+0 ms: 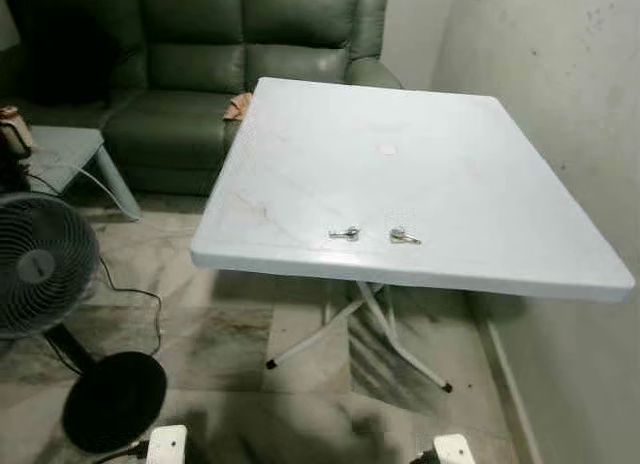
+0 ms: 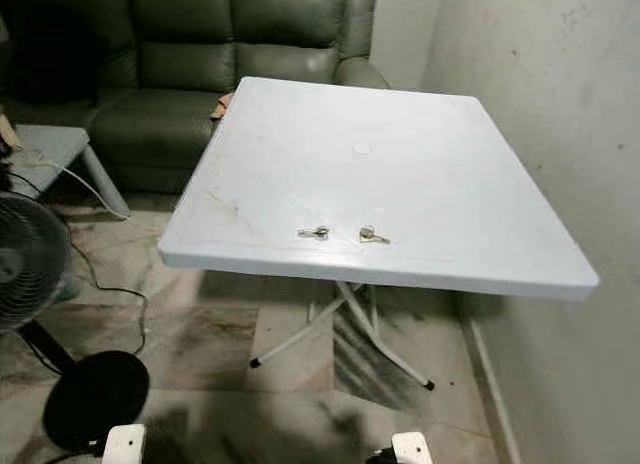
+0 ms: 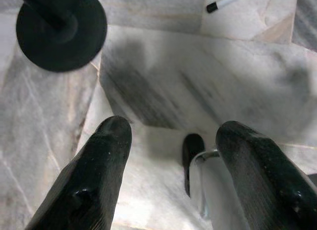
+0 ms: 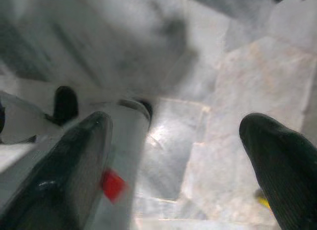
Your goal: Hang keys on a hook
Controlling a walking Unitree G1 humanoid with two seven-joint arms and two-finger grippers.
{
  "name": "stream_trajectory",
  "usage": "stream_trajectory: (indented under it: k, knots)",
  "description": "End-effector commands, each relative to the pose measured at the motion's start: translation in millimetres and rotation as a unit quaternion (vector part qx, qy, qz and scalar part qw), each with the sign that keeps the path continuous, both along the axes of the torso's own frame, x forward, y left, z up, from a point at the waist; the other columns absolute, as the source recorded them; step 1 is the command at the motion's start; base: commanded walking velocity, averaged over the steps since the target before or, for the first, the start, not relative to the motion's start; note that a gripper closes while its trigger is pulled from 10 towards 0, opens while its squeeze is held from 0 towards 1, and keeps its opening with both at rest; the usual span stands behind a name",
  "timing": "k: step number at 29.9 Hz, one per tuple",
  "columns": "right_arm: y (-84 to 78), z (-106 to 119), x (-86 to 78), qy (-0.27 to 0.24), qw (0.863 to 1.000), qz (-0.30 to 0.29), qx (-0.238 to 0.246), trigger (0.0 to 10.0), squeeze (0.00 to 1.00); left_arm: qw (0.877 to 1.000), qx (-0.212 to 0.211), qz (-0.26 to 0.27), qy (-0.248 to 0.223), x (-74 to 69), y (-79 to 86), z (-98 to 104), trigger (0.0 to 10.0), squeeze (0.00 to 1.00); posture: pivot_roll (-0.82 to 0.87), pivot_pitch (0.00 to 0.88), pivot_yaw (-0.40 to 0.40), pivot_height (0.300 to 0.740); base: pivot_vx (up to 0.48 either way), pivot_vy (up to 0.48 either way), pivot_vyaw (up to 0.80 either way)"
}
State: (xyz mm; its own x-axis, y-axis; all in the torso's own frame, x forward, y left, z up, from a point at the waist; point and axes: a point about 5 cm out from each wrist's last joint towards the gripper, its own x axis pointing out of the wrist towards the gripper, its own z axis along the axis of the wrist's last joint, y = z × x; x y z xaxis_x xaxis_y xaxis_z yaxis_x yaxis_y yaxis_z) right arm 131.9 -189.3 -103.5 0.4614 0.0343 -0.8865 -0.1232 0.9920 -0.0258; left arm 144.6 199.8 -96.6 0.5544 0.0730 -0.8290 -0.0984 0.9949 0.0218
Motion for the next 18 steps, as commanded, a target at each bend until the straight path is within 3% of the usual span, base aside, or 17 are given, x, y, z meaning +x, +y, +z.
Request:
stream_trajectory:
  k: [1, 11, 12, 14, 18]
  knots:
    - [-3.7, -3, -10.8, 0.023, 1.0, -0.001, -0.005, 10.0, 0.0, 1.0, -0.005, -0.003, 0.004, -3.7, -3.7, -2, 10.0, 0.0, -0.09, 0.0, -0.007, 0.74, 0.0, 0.0, 0.0]
    - [-3.9, 0, -1.8, 0.002, 1.0, -0.002, 0.0, 10.0, 0.0, 1.0, 0.008, -0.016, -0.026, 5.6, -1.3, 3, 10.0, 0.0, -0.1, 0.0, -0.008, 0.74, 0.0, 0.0, 0.0]
    - [-3.1, 2, 2.7, -0.008, 1.0, 0.0, 0.002, 10.0, 0.0, 0.999, 0.006, -0.014, -0.038, 10.0, -0.4, 6, 10.0, 0.0, -0.1, 0.0, -0.008, 0.74, 0.0, 0.0, 0.0]
    - [2.3, 15, 34.5, -0.074, 0.997, 0.007, 0.02, 10.0, 0.0, 0.995, 0.0, -0.015, -0.099, 31.4, 3.8, 18, 10.0, 0.0, -0.1, 0.0, -0.005, 0.74, 0.0, 0.0, 0.0]
    - [5.6, 22, 49.7, -0.108, 0.994, 0.014, 0.029, 10.0, 0.0, 0.991, -0.004, -0.011, -0.131, 42.2, 5.6, 25, 10.0, 0.0, -0.1, 0.0, -0.003, 0.74, 0.0, 0.0, 0.0]
